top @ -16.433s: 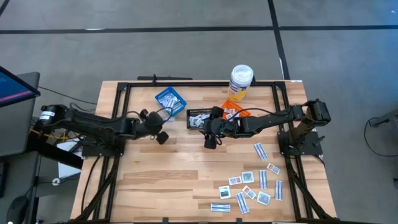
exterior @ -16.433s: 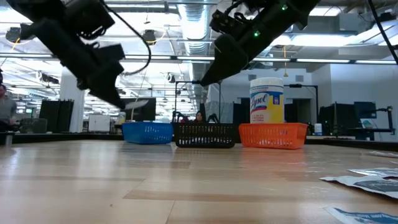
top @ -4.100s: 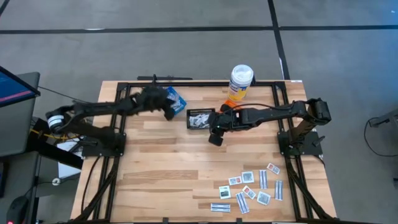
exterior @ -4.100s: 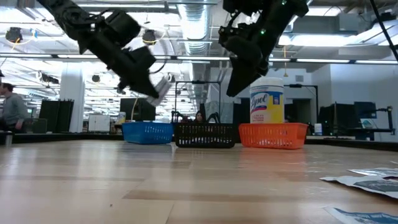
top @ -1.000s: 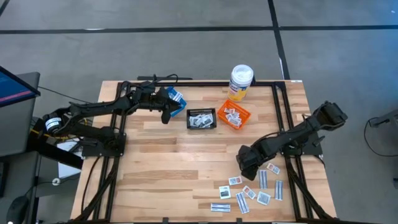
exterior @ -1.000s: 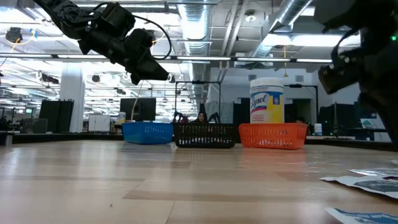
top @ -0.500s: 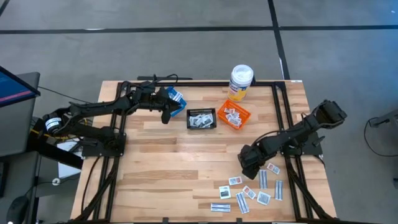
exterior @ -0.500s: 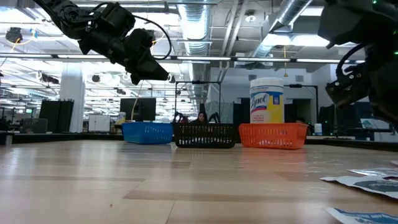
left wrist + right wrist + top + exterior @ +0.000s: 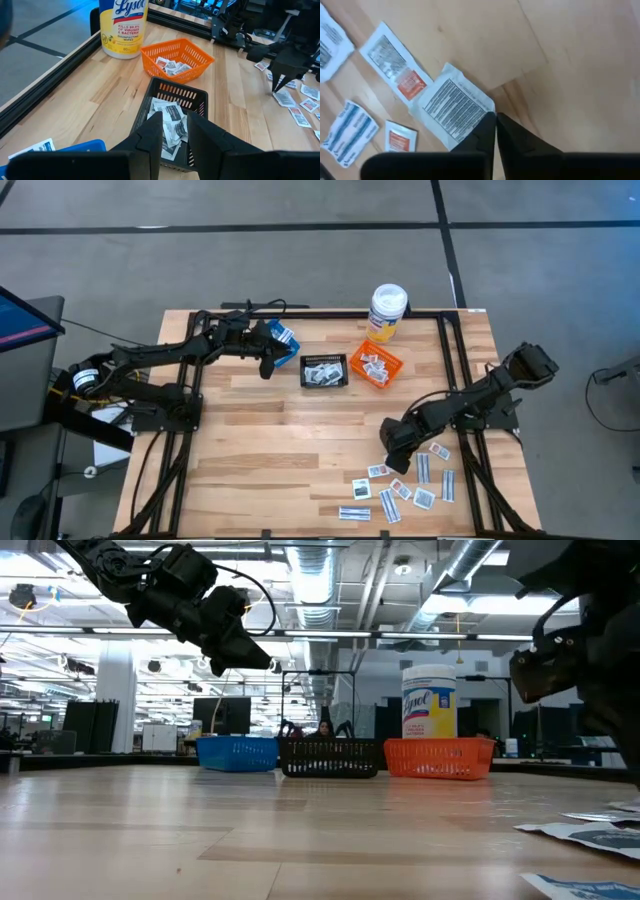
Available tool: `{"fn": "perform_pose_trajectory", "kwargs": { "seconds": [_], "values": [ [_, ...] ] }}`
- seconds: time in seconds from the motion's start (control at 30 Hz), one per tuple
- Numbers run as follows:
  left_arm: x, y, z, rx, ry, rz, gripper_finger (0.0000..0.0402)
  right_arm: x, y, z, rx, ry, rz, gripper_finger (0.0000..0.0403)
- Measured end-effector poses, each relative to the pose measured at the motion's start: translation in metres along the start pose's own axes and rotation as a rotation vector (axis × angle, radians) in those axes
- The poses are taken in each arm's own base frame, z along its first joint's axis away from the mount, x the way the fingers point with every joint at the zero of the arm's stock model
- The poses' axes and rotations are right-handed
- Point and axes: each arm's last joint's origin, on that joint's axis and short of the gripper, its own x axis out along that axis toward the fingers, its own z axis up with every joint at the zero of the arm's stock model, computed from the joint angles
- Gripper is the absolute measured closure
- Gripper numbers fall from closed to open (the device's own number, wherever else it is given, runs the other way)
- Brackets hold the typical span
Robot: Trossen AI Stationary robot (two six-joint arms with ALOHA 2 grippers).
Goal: Pick & Place First Aid Supplies
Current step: Put the towelette pack into the black bin
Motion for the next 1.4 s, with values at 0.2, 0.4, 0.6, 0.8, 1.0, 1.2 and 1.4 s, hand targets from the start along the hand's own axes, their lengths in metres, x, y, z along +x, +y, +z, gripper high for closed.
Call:
{"fn": "perform_pose_trajectory", "kwargs": {
  "seconds": [0.2, 0.4, 0.6, 0.8, 1.0, 1.2, 1.4],
  "values": [
    [0.0, 0.0, 0.0, 0.0, 0.0, 0.0, 0.0312, -0.008, 0.01, 0.007, -0.065, -0.04, 0.028, 0.0399],
    [0.0, 0.0, 0.0, 0.0, 0.0, 0.0, 0.0312, -0.018, 0.02, 0.028, -0.224, -0.245, 0.052, 0.0401],
    [0.0, -0.001, 0.0, -0.003, 0.0, -0.004, 0.0312, -0.03, 0.008, 0.065, -0.229, -0.589, -0.089, 0.0402],
    [0.001, -0.004, 0.0, 0.001, 0.002, -0.02, 0.0312, -0.053, -0.014, 0.107, -0.18, -0.914, -0.245, 0.0402],
    [0.002, -0.006, 0.0, 0.003, 0.003, -0.028, 0.0312, -0.074, -0.035, 0.135, -0.231, -1.072, -0.319, 0.0402],
    [0.002, -0.006, 0.0, 0.003, 0.003, -0.028, 0.0312, -0.08, -0.055, 0.145, -0.187, -1.074, -0.333, 0.0403],
    [0.002, -0.006, 0.0, 0.003, 0.003, -0.028, 0.0312, -0.081, -0.069, 0.15, -0.144, -1.029, -0.238, 0.0403]
  ]
}}
